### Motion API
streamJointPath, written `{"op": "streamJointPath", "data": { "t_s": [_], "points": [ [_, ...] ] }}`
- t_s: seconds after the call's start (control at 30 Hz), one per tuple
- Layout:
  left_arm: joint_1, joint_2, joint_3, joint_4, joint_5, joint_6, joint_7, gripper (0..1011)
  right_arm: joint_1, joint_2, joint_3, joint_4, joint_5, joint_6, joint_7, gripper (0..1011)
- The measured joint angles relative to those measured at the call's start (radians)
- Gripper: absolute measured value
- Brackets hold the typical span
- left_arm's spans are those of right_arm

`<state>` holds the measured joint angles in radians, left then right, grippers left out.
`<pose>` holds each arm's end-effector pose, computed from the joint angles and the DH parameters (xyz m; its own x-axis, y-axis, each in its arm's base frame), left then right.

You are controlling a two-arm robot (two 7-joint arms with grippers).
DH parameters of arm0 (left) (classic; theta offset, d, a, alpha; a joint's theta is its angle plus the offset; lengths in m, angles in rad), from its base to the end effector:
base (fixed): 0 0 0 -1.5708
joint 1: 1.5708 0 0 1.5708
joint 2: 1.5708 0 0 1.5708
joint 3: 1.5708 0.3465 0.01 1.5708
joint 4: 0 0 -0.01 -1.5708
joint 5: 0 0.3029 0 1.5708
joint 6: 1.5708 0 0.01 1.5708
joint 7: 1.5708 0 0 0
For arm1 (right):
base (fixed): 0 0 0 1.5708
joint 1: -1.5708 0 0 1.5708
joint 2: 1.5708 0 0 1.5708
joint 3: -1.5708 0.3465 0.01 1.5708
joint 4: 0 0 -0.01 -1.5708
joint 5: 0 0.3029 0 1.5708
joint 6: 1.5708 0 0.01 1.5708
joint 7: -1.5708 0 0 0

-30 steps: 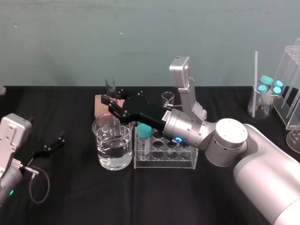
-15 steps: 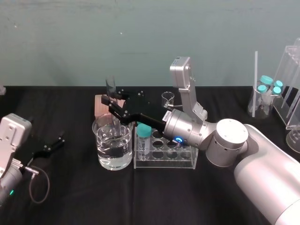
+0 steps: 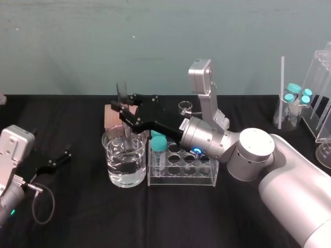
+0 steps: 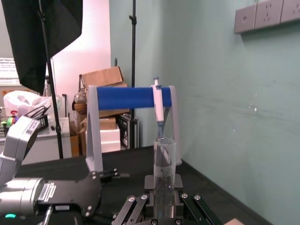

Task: Hold the test tube with one hand and immerse one end into the beaker, then return it to the test tube rack.

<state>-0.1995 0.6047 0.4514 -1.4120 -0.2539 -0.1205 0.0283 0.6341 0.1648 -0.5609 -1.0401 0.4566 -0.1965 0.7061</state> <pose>0.3617 0.1164 -0.3467 0.2923 0.8803 0.3738 -0.9553 0.2873 0.0703 0.5017 0.0599 -0.2876 0.8762 -0.4722 0.0959 0.4585 0.8783 0.1358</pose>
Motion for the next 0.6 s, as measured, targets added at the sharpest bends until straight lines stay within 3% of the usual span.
{"op": "streamJointPath", "data": {
  "t_s": [0.6],
  "points": [
    [0.000,0.000,0.000,0.000,0.000,0.000,0.000,1000,-0.006,0.036,0.038,-0.143,0.022,-0.036,-0.019,226]
  ]
}}
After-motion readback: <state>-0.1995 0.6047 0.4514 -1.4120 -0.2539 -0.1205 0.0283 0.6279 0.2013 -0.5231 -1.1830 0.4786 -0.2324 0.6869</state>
